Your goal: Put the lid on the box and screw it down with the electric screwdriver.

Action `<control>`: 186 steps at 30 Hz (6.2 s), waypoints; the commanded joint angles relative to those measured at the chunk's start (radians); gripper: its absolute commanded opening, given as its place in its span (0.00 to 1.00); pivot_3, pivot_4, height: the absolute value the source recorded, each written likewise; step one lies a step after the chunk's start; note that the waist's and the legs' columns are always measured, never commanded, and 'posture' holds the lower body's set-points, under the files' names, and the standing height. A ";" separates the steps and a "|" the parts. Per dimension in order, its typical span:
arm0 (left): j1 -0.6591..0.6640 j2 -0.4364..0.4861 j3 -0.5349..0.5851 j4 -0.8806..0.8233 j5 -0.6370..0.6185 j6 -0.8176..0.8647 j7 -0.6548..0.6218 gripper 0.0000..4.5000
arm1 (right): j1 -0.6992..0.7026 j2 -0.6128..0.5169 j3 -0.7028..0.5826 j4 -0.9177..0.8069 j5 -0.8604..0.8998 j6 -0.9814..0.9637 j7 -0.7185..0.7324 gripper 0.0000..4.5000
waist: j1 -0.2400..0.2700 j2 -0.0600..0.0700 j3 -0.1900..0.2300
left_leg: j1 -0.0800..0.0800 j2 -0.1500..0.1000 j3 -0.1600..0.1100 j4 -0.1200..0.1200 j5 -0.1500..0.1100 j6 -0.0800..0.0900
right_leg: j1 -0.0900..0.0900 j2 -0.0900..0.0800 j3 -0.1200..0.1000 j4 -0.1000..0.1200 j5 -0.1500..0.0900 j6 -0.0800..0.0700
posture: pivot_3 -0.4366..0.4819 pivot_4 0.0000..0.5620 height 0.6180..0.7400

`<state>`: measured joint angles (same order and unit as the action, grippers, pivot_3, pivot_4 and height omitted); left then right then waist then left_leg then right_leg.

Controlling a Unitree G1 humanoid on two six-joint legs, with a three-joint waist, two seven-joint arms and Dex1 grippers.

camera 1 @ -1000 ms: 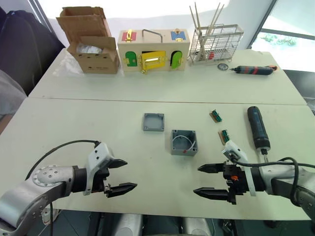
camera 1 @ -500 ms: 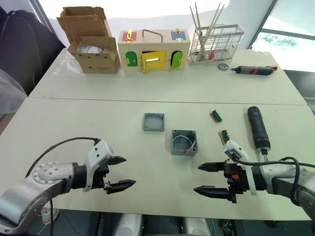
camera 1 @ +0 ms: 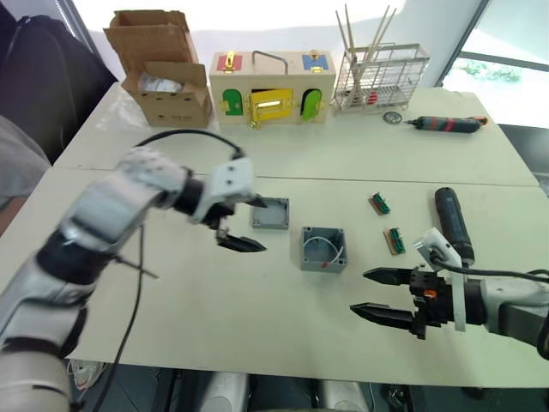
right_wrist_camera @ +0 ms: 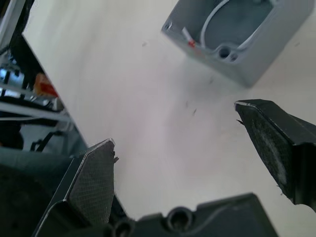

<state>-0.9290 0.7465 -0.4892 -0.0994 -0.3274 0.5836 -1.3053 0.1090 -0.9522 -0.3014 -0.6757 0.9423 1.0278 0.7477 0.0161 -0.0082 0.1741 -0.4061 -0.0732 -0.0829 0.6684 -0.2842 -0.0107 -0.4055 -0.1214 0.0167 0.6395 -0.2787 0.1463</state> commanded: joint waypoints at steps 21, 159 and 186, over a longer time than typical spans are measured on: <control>-0.092 -0.420 -0.192 0.332 0.274 -0.149 -0.110 0.95 | 0.136 0.138 -0.126 -0.118 -0.021 -0.075 -0.231 1.00 | -0.003 -0.001 0.001 | -0.001 0.001 -0.001 0.003 -0.001 0.002 | -0.003 0.001 0.001 0.007 0.000 0.001 | 0.48 0.27 0.93; -0.008 -0.620 0.550 0.306 0.004 -0.425 0.698 0.00 | -0.860 0.498 0.122 0.511 -0.145 -0.302 -0.227 0.54 | -0.032 -0.003 -0.002 | -0.015 -0.004 0.001 0.014 0.001 -0.002 | -0.021 -0.006 0.001 0.024 -0.002 0.005 | 0.48 0.27 0.93; 0.101 -0.290 0.699 0.190 -0.400 0.170 0.515 0.99 | -0.462 0.287 0.358 0.272 -0.959 -1.164 -0.217 0.03 | -0.034 -0.003 -0.002 | -0.015 -0.004 0.001 0.014 0.001 -0.002 | -0.023 -0.006 0.001 0.026 -0.002 0.005 | 0.48 0.27 0.93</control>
<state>-0.8114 0.4430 0.2164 0.1117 -0.7073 0.7371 -0.7641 -0.3540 -0.6512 0.0520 -0.3654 0.0764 0.0118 0.5448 -0.0183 -0.0110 0.1722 -0.4207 -0.0775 -0.0814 0.6829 -0.2836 -0.0127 -0.4283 -0.1273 0.0176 0.6650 -0.2811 0.1511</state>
